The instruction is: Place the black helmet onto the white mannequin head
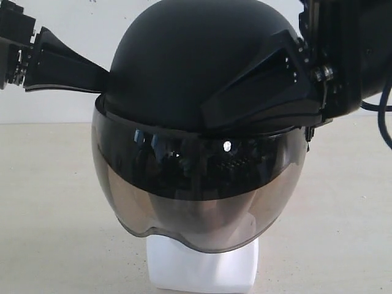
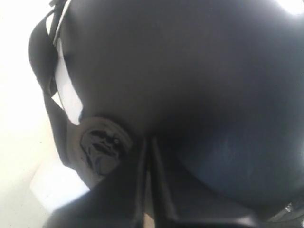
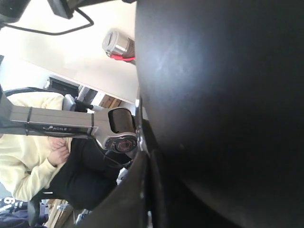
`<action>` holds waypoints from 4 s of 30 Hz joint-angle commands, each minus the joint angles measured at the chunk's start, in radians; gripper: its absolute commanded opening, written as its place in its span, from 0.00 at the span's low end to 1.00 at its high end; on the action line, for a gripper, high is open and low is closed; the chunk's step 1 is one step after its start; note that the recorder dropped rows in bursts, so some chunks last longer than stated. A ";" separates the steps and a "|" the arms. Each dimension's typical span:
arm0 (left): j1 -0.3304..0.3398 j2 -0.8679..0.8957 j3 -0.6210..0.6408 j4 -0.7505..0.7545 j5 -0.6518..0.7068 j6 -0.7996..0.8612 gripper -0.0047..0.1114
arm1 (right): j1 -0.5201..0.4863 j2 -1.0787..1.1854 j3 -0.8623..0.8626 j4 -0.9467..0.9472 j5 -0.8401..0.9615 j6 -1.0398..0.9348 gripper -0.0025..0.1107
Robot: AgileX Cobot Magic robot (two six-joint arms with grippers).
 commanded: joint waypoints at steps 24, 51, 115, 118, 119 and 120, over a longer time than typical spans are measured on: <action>-0.022 -0.086 0.013 0.065 0.082 0.019 0.08 | -0.012 -0.216 0.030 -0.304 -0.256 0.147 0.02; 0.006 -0.178 0.013 0.268 0.014 -0.185 0.08 | -0.012 -0.311 0.199 -0.714 -0.579 0.458 0.02; 0.002 -0.153 0.114 0.100 -0.118 -0.136 0.08 | -0.012 -0.381 0.199 -0.688 -0.616 0.459 0.02; 0.002 -0.128 0.114 0.100 -0.118 -0.136 0.08 | -0.012 -0.383 0.199 -0.688 -0.604 0.458 0.02; 0.002 -0.118 0.114 0.100 -0.122 -0.134 0.08 | -0.012 -0.383 0.199 -0.688 -0.602 0.458 0.02; 0.002 -0.116 0.114 0.100 -0.125 -0.132 0.08 | -0.012 -0.383 0.199 -0.688 -0.600 0.458 0.02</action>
